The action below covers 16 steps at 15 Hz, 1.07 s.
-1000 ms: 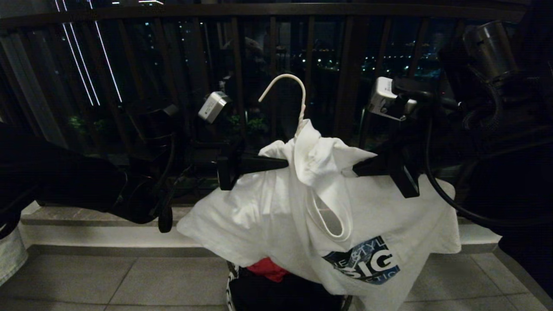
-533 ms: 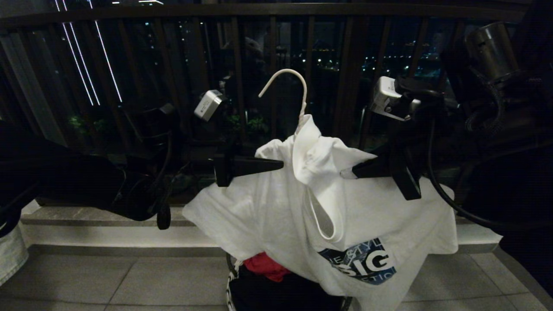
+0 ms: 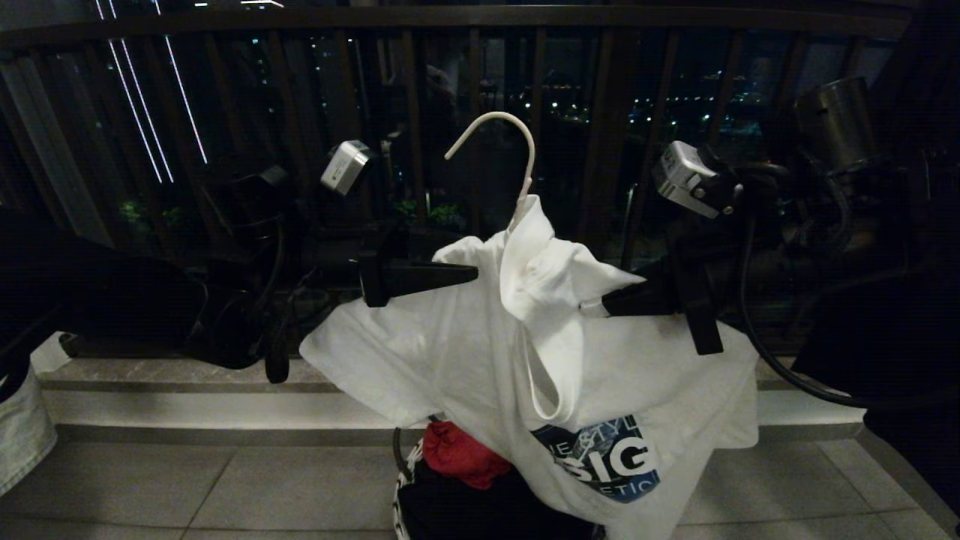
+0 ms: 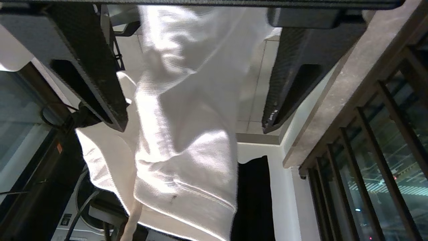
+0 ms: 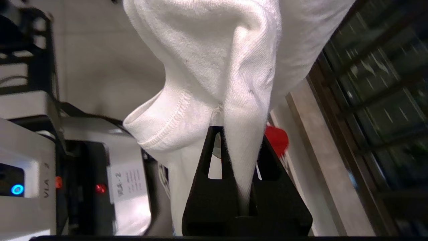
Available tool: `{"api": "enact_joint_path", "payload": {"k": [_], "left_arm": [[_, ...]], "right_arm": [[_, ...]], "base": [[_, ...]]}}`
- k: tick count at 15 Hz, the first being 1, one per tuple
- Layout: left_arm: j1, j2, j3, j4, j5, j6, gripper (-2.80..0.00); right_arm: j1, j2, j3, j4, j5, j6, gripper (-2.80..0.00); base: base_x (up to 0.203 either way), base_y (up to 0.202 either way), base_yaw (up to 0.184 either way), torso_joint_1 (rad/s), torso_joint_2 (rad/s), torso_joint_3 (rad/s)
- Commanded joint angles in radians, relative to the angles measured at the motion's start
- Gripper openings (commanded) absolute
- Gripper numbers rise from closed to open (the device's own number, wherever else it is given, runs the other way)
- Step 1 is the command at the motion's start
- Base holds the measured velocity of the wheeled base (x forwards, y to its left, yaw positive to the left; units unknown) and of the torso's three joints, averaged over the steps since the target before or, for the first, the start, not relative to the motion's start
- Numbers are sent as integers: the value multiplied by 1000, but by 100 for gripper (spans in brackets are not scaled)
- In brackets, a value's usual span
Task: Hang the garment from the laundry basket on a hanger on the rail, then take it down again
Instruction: Hang the clothes rack on the clothesline
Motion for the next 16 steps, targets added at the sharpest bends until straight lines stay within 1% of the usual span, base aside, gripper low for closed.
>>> {"api": "enact_joint_path", "payload": {"k": [1, 3, 5, 8, 9, 10, 12, 14, 16], "left_arm": [[13, 6, -10, -6, -7, -2, 0], [28, -1, -17, -5, -7, -2, 0], [36, -16, -7, -4, -8, -3, 0], [40, -60, 5, 1, -7, -10, 0], [56, -78, 6, 3, -7, -15, 0], [72, -101, 12, 3, -6, -21, -280], [104, -159, 39, 3, -4, -49, -280], [139, -219, 93, 1, -2, -98, -280], [185, -285, 190, 0, 22, -112, -280]], "right_arm": [[-14, 2, 31, -7, 29, 6, -280], [-25, 3, 46, -51, 36, 26, -280], [-30, 3, 47, -87, 36, 64, -280], [-45, 14, 47, -106, 36, 71, -280], [-48, 17, 47, -107, 36, 71, -280], [-50, 17, 50, -105, 35, 70, -280], [-50, 15, 53, -107, 32, 67, -280], [-60, 16, 41, -108, 16, 68, -280], [-76, 4, 37, -108, -53, 76, -280]], "base": [[0, 0, 0, 0, 0, 0], [0, 0, 0, 0, 0, 0], [0, 0, 0, 0, 0, 0], [0, 0, 0, 0, 0, 0], [0, 0, 0, 0, 0, 0], [0, 0, 0, 0, 0, 0], [0, 0, 0, 0, 0, 0], [0, 0, 0, 0, 0, 0], [0, 0, 0, 0, 0, 0]]}}
